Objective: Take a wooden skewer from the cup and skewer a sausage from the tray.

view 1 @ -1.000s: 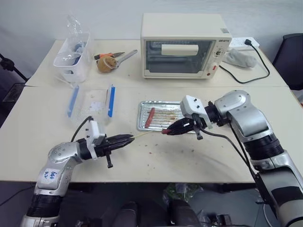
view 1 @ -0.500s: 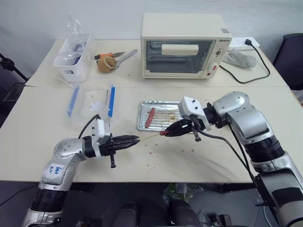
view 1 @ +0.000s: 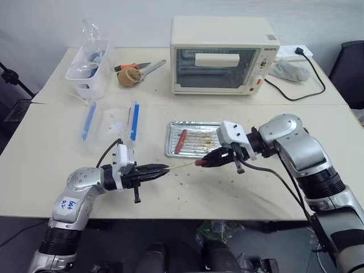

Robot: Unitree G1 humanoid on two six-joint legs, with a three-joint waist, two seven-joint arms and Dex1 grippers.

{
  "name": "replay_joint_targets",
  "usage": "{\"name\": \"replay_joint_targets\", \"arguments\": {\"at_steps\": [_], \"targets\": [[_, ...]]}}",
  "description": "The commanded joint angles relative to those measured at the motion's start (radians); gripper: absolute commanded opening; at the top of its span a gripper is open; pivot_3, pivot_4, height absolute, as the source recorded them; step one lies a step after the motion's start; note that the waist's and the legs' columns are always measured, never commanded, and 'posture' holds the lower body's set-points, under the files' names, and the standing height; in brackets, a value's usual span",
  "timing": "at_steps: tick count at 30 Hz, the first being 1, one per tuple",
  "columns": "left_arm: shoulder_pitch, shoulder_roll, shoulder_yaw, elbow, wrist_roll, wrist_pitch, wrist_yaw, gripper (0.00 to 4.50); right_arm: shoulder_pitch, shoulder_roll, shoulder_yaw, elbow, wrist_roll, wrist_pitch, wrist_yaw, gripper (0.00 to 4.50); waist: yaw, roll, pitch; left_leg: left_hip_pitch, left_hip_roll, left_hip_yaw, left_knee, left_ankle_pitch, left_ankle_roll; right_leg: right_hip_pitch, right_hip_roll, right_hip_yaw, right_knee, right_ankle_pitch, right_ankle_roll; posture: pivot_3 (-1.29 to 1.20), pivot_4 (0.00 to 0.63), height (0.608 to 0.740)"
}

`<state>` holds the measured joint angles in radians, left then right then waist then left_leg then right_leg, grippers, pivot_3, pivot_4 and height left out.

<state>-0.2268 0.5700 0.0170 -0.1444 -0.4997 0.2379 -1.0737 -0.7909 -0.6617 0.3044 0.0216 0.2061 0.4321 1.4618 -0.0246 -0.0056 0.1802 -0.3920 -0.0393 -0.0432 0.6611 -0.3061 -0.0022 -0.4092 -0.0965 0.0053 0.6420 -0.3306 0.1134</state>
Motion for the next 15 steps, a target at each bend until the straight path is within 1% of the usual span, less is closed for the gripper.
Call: {"name": "replay_joint_targets", "arguments": {"at_steps": [1,5,15], "targets": [[0.002,0.027,0.008,-0.039,-0.016,0.013,-0.022,0.00,0.018,-0.010,-0.018,-0.011,0.016,-0.038,0.005,0.26,0.000,0.000,0.000,0.000,0.000,0.000,0.000,0.000,0.000,0.000,0.000,0.000,0.000,0.000,0.000,0.00,0.150,0.740],[-0.004,0.040,0.003,-0.049,-0.020,0.029,-0.034,0.00,0.026,-0.002,-0.021,-0.007,0.019,-0.048,-0.004,0.26,0.000,0.000,0.000,0.000,0.000,0.000,0.000,0.000,0.000,0.000,0.000,0.000,0.000,0.000,0.000,0.00,0.150,0.740],[-0.018,0.032,-0.006,-0.042,-0.009,0.032,-0.035,0.00,0.030,0.002,-0.018,-0.017,0.022,-0.050,-0.016,0.26,0.000,0.000,0.000,0.000,0.000,0.000,0.000,0.000,0.000,0.000,0.000,0.000,0.000,0.000,0.000,0.00,0.150,0.740]]}}
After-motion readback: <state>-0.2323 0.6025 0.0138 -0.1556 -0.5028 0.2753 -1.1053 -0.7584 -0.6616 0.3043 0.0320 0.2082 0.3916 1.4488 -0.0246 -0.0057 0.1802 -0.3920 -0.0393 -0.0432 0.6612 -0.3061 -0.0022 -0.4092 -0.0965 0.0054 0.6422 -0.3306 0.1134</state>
